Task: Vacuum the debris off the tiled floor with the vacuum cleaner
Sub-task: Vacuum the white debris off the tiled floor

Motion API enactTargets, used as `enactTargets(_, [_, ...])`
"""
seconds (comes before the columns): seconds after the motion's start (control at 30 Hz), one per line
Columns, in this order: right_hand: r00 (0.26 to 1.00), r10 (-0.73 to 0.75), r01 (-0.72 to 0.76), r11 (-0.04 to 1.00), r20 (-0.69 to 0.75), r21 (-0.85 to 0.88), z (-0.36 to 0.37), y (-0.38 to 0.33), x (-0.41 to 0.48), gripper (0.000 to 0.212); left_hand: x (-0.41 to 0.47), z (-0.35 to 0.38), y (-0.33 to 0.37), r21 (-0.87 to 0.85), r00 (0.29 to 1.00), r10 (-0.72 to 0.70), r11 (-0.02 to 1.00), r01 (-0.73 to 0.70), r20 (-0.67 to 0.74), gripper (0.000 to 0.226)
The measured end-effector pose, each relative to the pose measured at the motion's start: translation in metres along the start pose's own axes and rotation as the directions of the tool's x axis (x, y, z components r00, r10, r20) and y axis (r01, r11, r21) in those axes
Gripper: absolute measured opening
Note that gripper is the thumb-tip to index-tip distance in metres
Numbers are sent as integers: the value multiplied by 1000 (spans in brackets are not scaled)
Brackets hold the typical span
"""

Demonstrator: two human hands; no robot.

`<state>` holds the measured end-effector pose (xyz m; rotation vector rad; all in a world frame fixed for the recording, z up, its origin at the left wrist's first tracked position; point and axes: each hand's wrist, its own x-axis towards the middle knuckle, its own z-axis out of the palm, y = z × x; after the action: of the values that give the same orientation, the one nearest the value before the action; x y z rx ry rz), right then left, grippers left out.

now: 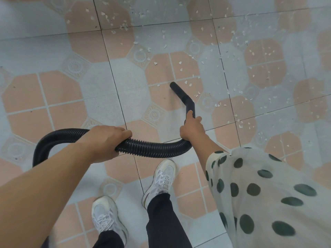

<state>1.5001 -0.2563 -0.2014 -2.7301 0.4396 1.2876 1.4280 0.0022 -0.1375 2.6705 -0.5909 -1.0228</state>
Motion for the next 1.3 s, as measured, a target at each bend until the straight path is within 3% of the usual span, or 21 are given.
enactTargets(0.33, [989,-135,141,985,66,-96,-9,-2,-1,80,-4,-4,6,-46,999,1,999,1,41,23])
enactTargets(0.63, [990,-140,140,988,2,-60,-31,-23,26,81,6,-19,-4,-29,995,-97,995,97,9,22])
enactTargets(0.97, [977,-212,210,967,0,-143,-75,-57,67,83,38,-44,-19,-61,980,-195,979,193,-33,21])
enactTargets(1.3, [975,-222,223,958,31,-180,-88,-65,71,85,41,-54,-20,-88,978,-208,975,204,-33,22])
